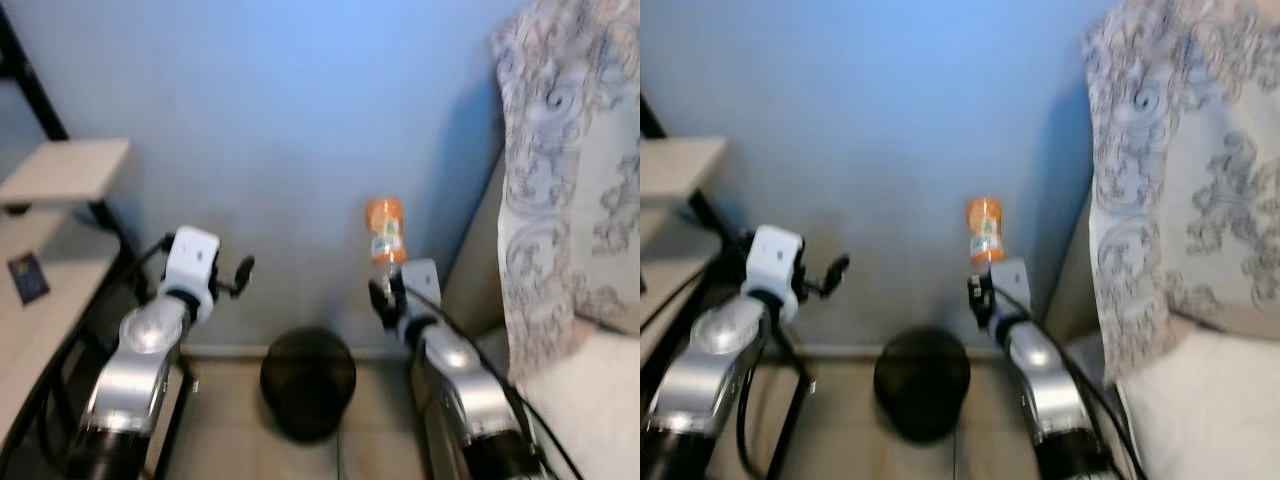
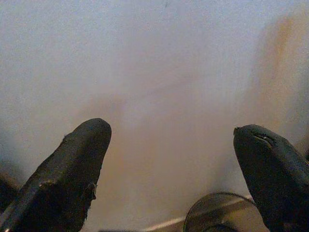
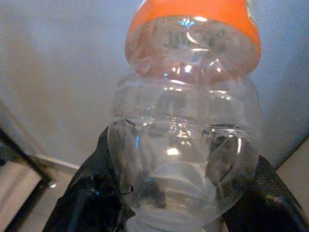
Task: Clean up the room
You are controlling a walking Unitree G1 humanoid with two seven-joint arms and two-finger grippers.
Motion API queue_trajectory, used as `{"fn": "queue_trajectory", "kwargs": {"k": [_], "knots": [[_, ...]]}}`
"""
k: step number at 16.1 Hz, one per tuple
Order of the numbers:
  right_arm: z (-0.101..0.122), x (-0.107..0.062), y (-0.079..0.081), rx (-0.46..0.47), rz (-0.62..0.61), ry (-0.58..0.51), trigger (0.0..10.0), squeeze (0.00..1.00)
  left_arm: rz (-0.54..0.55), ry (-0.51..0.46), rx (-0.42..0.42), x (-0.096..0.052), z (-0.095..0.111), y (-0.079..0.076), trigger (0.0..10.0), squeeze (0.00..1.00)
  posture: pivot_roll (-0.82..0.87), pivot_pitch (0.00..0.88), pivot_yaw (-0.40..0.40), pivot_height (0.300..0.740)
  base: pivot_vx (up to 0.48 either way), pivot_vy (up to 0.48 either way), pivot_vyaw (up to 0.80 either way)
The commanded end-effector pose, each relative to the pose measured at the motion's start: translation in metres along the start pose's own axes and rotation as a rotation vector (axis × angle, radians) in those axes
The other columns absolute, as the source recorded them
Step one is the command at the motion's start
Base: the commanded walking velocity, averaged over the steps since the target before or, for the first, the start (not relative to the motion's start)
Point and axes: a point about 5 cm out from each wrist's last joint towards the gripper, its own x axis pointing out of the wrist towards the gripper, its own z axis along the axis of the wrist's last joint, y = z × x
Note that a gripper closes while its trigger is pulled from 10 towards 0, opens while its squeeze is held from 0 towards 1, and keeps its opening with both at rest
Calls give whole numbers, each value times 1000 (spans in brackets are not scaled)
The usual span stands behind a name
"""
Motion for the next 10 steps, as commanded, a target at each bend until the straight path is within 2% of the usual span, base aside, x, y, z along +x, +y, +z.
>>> {"fn": "queue_trajectory", "kwargs": {"k": [1,2,3,5,7,9,10], "knots": [[2,-1,-9,-21,-22,-7,10000,0,-24,-10,7,2,4,-6,10000,0,-15,0,37,740,352,0,0],[1,-1,-8,-33,-7,-4,10000,0,-26,-9,7,1,4,-6,10000,0,-15,0,37,740,349,0,0],[-1,-3,-5,-85,34,8,10000,0,-32,-7,9,0,3,-7,10000,0,-15,0,35,740,356,0,800],[-8,-4,-7,-115,41,49,10000,0,-53,-1,19,-1,2,-8,10000,0,-9,0,26,740,354,0,800],[-14,-3,-15,-107,52,100,10000,0,-89,11,55,-3,1,-8,10000,0,-2,0,21,740,169,0,0],[-25,-1,-20,-196,168,196,10000,0,-197,36,82,-9,-2,-12,10000,0,13,0,8,740,0,0,0],[-33,3,-22,-295,225,265,10000,0,-341,71,108,-16,-8,-19,10000,0,17,0,5,740,0,0,0]]}}
